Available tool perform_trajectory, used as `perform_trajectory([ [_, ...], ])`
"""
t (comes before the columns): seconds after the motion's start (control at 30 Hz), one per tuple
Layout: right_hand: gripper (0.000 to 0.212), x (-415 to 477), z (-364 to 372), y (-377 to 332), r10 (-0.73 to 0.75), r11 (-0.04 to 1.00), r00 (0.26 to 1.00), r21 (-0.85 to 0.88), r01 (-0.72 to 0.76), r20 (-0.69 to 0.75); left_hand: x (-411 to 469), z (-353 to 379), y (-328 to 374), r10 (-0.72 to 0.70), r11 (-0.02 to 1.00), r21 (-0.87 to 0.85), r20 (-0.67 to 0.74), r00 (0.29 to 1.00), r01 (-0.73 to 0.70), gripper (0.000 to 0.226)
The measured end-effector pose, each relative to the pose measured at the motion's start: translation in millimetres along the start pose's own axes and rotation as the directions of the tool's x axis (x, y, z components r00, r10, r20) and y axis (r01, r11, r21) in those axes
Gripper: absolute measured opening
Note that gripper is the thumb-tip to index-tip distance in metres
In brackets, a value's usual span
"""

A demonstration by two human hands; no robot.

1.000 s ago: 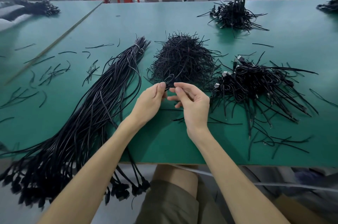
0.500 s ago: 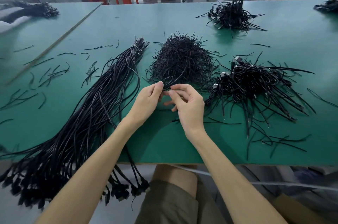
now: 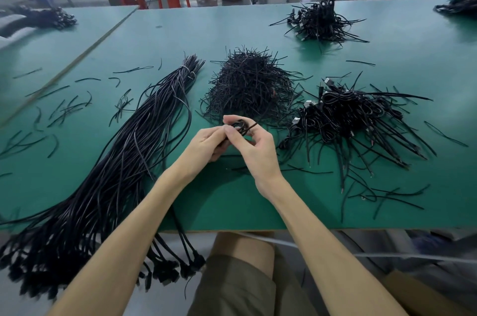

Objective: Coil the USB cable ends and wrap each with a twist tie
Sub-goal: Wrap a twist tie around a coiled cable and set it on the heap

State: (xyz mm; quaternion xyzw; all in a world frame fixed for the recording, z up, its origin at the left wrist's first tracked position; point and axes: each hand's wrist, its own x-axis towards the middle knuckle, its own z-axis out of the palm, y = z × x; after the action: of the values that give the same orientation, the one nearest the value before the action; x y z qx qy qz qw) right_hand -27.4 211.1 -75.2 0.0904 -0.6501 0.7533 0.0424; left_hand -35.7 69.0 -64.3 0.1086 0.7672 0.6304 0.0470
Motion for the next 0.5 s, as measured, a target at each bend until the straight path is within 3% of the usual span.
perform_trajectory([
  [0.27, 0.017, 1.8, -1.0, 1.3, 0.047, 0.998, 0.998, 0.038, -0.048, 0.038, -1.9, -3.1, 1.9, -0.013, 0.999, -0.047, -0.012, 1.000, 0.012, 0.047],
  [0.4, 0.024, 3.2, -3.8, 0.5, 0.057, 0.998, 0.994, -0.023, -0.055, 0.096, -2.7, -2.1, 2.9, -0.002, 0.998, -0.067, -0.050, 0.999, -0.001, 0.058],
  [0.5, 0.032, 3.9, -5.7, 0.7, 0.070, 0.995, 0.987, -0.083, -0.058, 0.141, -3.0, -2.0, 2.1, -0.003, 0.999, -0.050, -0.068, 0.998, 0.000, 0.055],
])
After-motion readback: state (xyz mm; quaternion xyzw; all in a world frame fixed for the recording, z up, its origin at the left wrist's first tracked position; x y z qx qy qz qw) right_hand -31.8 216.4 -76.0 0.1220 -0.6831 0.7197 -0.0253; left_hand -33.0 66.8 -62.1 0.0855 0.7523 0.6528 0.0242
